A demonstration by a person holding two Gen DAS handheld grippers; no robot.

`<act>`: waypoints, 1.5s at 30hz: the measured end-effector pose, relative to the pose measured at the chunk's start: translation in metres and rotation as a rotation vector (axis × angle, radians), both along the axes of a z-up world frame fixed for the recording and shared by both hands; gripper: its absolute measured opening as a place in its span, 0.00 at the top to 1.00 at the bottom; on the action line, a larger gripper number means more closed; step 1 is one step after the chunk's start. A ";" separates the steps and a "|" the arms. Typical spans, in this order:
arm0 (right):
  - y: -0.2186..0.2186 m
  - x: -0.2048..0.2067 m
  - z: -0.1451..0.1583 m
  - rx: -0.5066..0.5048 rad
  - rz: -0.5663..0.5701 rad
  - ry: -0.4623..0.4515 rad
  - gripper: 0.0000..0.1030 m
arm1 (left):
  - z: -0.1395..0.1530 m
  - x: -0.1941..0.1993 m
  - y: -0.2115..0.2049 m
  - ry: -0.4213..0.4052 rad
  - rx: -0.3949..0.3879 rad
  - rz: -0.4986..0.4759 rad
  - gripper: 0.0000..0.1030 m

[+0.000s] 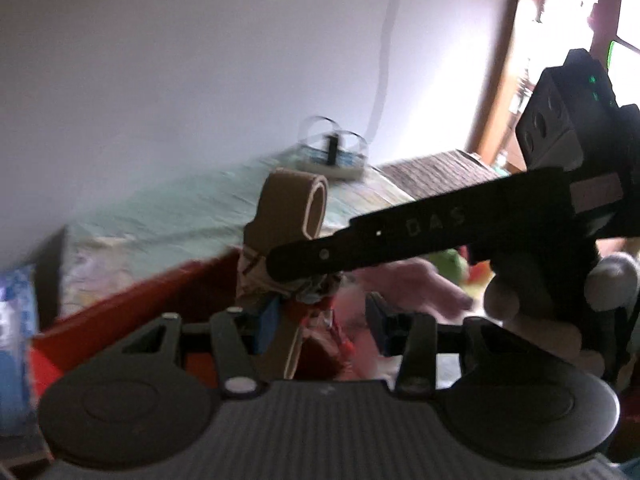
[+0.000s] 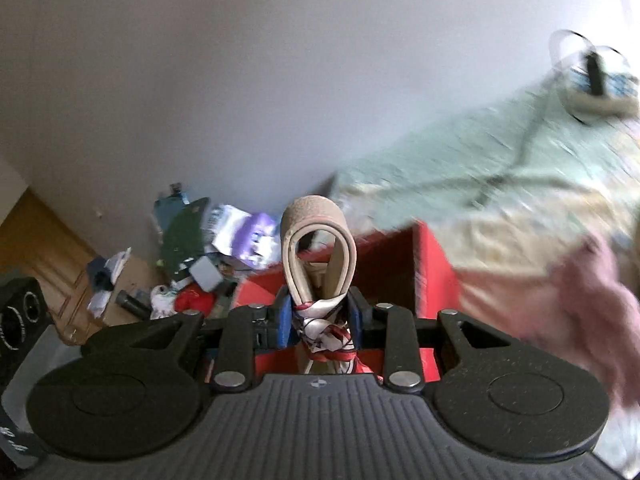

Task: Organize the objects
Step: 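Lift the baby shoe and carry it over the red box, then lower the baby shoe beside the gourd inside the red box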

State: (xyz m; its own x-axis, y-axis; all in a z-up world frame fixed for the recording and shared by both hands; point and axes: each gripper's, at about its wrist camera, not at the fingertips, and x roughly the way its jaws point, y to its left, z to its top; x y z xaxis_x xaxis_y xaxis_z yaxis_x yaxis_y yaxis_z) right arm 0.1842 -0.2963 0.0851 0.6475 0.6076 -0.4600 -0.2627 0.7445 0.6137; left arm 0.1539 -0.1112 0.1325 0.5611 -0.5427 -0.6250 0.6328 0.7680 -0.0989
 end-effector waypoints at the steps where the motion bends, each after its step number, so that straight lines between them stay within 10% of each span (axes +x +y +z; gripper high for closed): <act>1: 0.007 0.008 0.002 0.001 0.021 -0.008 0.70 | 0.002 0.003 0.008 -0.009 0.003 0.025 0.56; 10: 0.095 0.067 -0.027 -0.034 0.196 0.047 0.70 | -0.027 0.037 0.079 0.065 0.050 0.263 0.55; 25: 0.184 0.107 -0.105 -0.212 0.426 0.331 0.70 | -0.121 0.062 0.122 0.296 0.145 0.396 0.56; 45: 0.171 0.122 -0.128 -0.094 0.372 0.494 0.65 | -0.133 0.073 0.115 0.307 0.232 0.450 0.53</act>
